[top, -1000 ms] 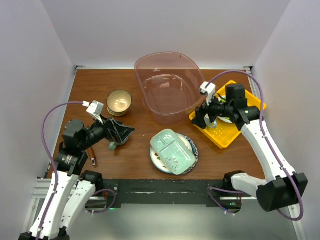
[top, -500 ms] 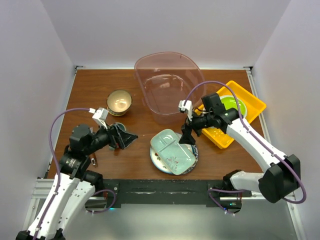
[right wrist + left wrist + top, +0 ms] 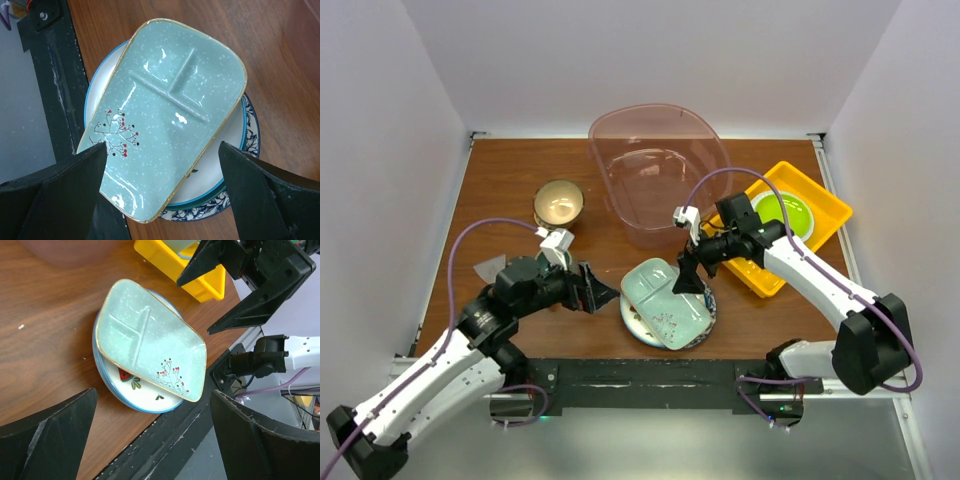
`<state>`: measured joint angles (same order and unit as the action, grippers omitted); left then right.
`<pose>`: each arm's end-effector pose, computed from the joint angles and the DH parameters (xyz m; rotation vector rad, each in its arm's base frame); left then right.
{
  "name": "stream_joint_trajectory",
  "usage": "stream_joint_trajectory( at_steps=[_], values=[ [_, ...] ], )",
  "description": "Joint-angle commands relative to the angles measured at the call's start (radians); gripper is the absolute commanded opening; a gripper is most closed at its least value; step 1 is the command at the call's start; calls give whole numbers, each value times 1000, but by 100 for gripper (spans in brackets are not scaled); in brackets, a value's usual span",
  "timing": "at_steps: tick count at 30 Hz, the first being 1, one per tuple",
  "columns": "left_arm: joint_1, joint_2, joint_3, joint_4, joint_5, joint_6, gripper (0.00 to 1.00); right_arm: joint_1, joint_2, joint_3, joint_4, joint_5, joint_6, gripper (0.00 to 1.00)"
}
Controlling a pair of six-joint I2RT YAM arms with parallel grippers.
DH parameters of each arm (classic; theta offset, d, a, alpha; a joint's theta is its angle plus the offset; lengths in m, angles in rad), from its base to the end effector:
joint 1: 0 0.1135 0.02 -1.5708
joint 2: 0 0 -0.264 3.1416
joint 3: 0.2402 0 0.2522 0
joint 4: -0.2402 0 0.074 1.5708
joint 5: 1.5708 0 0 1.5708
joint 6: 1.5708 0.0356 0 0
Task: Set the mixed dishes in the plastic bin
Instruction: Pick up the plate at the center of the board.
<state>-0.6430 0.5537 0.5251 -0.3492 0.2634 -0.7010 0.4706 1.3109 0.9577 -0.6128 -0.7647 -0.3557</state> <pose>0.1087 -0.0930 0.2653 0.1283 2.1106 -1.1086 0.2201 0.1396 0.2582 -1.2418 2.0813 1.0085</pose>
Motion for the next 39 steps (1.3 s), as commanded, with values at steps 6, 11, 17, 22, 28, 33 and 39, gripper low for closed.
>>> stream_joint_trajectory(
  at_steps=[6, 11, 17, 22, 28, 33, 39],
  values=[
    [-176, 89, -10, 127, -217, -66, 100, 3, -10, -30, 88, -10, 83, 96],
    [-193, 89, -20, 139, -239, -77, 100, 3, -6, -34, 105, -1, 107, 96],
    [-202, 84, -36, 151, -245, -89, 100, 3, 1, -37, 114, -4, 130, 96],
    [-204, 77, -40, 148, -251, -88, 100, 5, 7, -43, 123, -10, 155, 96],
    [-204, 69, -48, 148, -254, -88, 100, 5, 17, -57, 146, -24, 198, 95],
    [-205, 61, -50, 142, -260, -88, 100, 5, 8, -82, 189, -10, 257, 94],
    [-205, 60, -50, 139, -262, -84, 100, 5, -2, -96, 223, 25, 320, 94]
  ],
)
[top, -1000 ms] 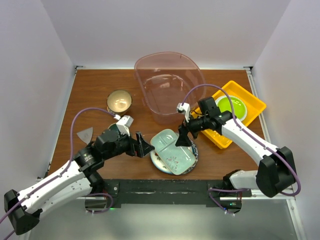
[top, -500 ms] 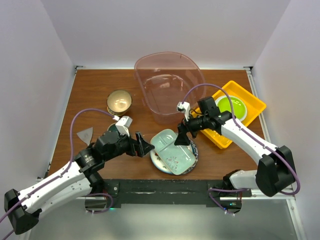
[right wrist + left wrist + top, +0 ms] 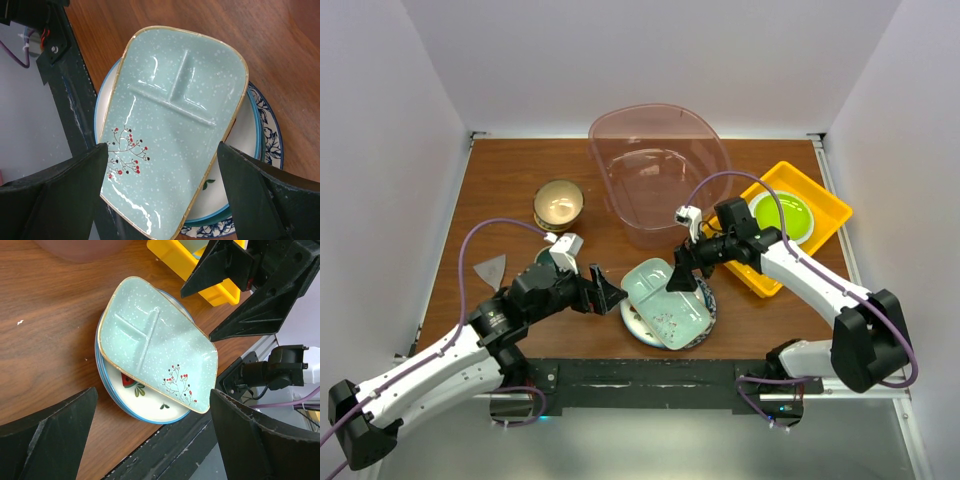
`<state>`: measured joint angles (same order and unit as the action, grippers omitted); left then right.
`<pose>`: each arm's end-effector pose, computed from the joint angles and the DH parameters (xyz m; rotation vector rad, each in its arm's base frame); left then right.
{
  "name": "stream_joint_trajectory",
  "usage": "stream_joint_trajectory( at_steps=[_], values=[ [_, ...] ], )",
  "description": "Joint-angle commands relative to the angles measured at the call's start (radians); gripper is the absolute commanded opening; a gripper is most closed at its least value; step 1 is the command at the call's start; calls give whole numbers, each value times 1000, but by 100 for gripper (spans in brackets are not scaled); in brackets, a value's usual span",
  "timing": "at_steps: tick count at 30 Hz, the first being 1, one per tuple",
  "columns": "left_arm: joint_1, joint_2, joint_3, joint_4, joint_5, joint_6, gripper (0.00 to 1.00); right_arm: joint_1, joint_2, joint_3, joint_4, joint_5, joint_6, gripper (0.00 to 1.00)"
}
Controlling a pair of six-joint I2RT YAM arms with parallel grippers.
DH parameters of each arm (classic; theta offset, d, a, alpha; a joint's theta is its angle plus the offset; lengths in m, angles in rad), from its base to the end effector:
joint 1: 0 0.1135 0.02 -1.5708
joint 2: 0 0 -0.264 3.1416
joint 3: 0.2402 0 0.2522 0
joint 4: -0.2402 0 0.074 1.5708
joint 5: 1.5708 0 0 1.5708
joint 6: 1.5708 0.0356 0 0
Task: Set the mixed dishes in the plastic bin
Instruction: Pick up the plate at the center of the board.
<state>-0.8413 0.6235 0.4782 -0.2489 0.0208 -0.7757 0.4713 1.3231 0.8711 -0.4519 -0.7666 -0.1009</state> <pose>0.1047 -0.1182 0.2495 0.0845 2.1256 -1.0416 0.2235 0.1416 0.2381 -1.0017 2.2142 1.1075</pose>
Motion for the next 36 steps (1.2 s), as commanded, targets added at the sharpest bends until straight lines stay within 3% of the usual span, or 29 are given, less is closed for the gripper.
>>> stream_joint_trajectory(
  at_steps=[1, 36],
  values=[
    [-5, -10, -4, 40, -18, -8, 100, 4, -15, -12, 71, 32, 82, 94],
    [-7, -16, -18, 39, -50, 3, 100, 3, 10, -53, 133, 33, 187, 91]
  ],
)
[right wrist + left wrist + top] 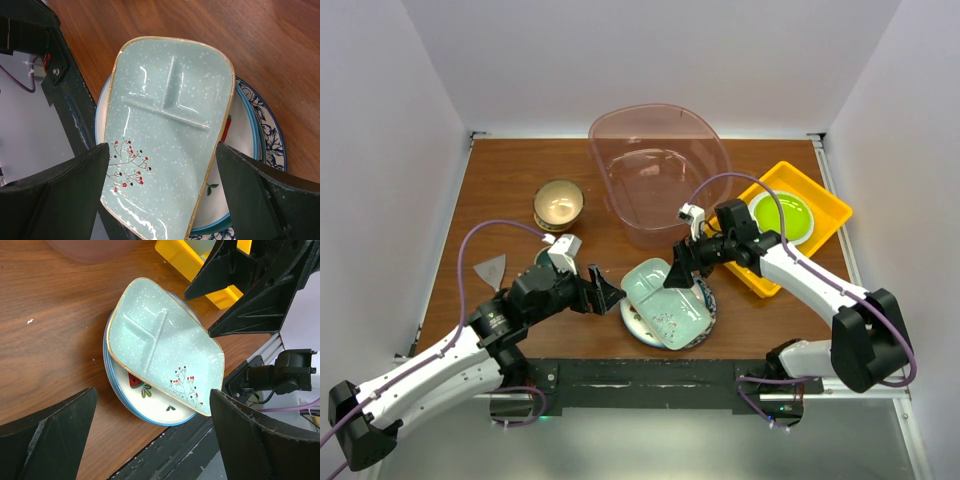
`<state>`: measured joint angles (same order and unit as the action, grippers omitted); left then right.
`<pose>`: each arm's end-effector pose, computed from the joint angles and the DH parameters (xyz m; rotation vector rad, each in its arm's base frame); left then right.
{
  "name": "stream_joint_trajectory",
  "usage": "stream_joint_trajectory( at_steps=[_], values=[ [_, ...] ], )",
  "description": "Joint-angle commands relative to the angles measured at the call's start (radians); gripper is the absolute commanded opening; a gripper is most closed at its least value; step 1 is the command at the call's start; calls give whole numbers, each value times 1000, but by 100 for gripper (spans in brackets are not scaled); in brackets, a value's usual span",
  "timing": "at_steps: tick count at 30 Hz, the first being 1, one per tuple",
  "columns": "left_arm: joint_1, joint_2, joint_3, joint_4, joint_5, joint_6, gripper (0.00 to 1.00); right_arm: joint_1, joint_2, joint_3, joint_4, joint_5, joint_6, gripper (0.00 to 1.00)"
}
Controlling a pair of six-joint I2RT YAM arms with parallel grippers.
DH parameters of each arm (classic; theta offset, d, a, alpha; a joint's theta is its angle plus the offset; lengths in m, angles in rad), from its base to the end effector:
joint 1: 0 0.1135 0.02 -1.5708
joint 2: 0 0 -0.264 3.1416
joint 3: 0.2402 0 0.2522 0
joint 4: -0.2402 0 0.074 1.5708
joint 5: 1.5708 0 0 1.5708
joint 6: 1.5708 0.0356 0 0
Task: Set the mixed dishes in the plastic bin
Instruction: Pick up the plate at the center of the board.
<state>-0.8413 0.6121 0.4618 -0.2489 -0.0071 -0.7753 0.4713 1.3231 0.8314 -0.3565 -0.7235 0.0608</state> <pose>0.1042 -0.1162 0.2452 0.0651 2.1228 -1.0137 0.2264 0.1418 0.2312 -0.8267 2.2840 1.1168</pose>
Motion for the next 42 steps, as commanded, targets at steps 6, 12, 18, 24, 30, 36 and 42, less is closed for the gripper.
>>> stream_joint_trajectory(
  at_steps=[6, 12, 18, 24, 30, 36, 42],
  values=[
    [-7, 6, -2, 46, -24, 4, 100, 1, 42, -17, 45, -21, 36, 87],
    [-5, 15, -11, 57, -25, -1, 100, 3, 59, -9, 44, 33, 37, 82],
    [-7, 32, -12, 69, -21, 1, 100, 3, 82, -6, 42, 56, 39, 73],
    [-7, 25, -22, 73, -21, -2, 100, 1, 110, -3, 37, 58, 37, 61],
    [-7, 17, -25, 69, -22, -5, 100, 3, 142, 3, 34, 58, 33, 45],
    [-7, 17, -28, 72, -24, -10, 100, 4, 168, 15, 24, 50, 24, 30],
    [-7, 14, -38, 94, -14, -21, 100, 3, 142, 26, 21, 52, 11, 10]
  ],
)
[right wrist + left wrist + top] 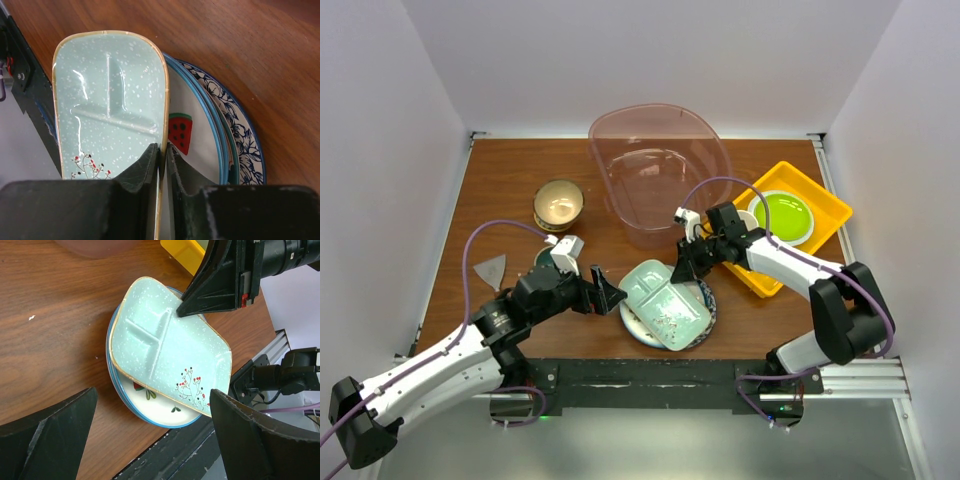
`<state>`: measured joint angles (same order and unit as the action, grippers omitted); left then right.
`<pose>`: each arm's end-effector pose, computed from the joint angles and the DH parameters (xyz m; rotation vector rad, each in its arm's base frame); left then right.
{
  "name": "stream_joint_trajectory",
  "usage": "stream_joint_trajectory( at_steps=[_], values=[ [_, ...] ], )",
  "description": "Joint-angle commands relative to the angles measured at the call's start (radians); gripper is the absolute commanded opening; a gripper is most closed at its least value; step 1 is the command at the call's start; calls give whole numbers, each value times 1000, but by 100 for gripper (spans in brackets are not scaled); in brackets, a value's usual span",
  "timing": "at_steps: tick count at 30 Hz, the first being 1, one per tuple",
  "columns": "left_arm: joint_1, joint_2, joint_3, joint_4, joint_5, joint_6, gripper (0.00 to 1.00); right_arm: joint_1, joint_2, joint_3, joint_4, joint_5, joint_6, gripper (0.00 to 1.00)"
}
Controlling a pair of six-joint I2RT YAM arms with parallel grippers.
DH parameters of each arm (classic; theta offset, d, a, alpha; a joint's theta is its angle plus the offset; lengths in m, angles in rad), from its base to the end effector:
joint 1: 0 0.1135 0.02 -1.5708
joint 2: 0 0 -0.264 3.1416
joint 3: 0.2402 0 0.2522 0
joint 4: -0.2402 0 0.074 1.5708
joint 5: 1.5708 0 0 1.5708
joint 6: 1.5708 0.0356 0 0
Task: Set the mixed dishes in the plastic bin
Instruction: Pick up the plate at the center of the board.
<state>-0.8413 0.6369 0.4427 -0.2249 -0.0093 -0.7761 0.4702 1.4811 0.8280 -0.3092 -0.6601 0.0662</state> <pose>0.1068 -0.1189 0.2375 0.0634 2.1420 -0.9996 0.2448 0.1489 0.1914 -0.7757 2.4286 1.0482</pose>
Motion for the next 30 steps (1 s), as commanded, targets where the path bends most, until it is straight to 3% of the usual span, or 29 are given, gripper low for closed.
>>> stream_joint_trajectory(
  at_steps=[1, 4, 17, 24, 30],
  values=[
    [-7, -13, -22, 81, -6, -23, 100, 4, -27, 31, -27, -13, 6, 5],
    [-7, -19, -33, 120, 5, -49, 100, 2, -48, 40, -33, -30, 0, 0],
    [-5, -31, -105, 278, -3, -212, 100, -96, -139, 57, -57, -213, -26, 0],
    [-7, 38, -122, 358, -1, -307, 100, -128, -186, 51, -36, -289, 0, 0],
    [-16, 139, -61, 368, -21, -345, 93, -151, -226, 51, -7, -331, 60, 0]
  ],
)
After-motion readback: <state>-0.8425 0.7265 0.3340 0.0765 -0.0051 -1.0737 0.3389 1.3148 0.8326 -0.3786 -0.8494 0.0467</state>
